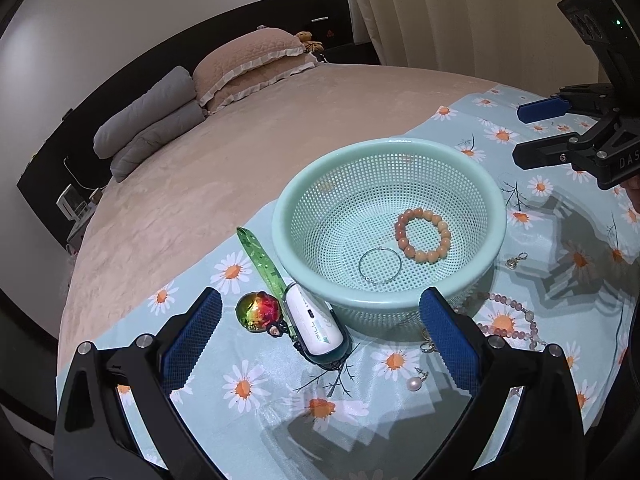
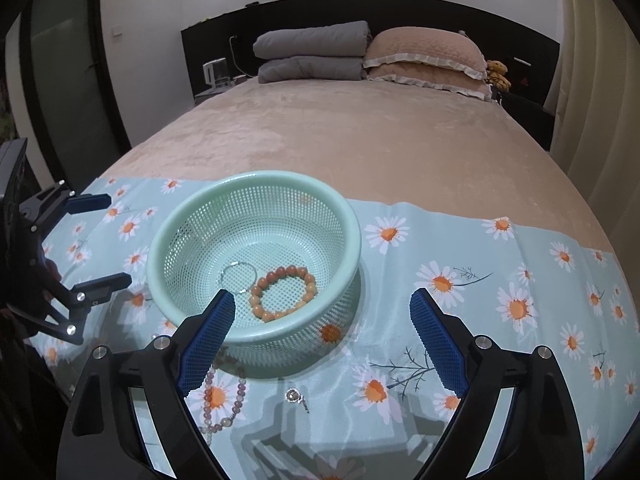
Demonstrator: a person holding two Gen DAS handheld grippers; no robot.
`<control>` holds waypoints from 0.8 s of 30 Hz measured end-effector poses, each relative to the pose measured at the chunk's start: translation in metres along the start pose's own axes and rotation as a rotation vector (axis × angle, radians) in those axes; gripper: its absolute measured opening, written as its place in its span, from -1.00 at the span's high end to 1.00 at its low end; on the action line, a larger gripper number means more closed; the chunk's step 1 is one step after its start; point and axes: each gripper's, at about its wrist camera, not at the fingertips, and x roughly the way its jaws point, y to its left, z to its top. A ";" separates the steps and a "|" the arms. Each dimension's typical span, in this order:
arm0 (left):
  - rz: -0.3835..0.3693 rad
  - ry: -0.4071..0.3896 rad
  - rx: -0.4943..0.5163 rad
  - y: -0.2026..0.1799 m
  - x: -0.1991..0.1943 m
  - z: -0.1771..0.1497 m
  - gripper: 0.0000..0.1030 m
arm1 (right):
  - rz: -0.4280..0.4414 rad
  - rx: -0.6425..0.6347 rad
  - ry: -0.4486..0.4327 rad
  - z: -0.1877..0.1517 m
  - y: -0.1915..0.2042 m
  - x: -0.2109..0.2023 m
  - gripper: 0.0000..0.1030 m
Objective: Organize jewelry
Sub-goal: 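Grasp the pearl earring with the left gripper while the right gripper grasps a silver charm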
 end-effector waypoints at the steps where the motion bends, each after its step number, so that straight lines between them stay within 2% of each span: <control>1: -0.001 0.008 0.007 -0.001 0.001 -0.002 -0.89 | 0.000 -0.011 0.006 -0.002 0.001 0.000 -0.65; 6: -0.020 0.047 0.028 -0.005 0.007 -0.012 -0.89 | -0.005 -0.055 0.061 -0.012 0.004 0.006 -0.65; 14: -0.100 0.073 0.147 -0.035 0.008 -0.032 -0.89 | -0.004 -0.140 0.137 -0.035 0.009 0.011 -0.65; 20: -0.134 0.115 0.205 -0.054 0.021 -0.044 -0.89 | 0.020 -0.172 0.246 -0.055 0.012 0.036 -0.65; 22: -0.131 0.134 0.214 -0.057 0.026 -0.047 -0.88 | 0.034 -0.161 0.289 -0.059 0.013 0.048 -0.59; 24: -0.140 0.155 0.199 -0.058 0.033 -0.048 -0.88 | 0.034 -0.183 0.315 -0.062 0.018 0.057 -0.42</control>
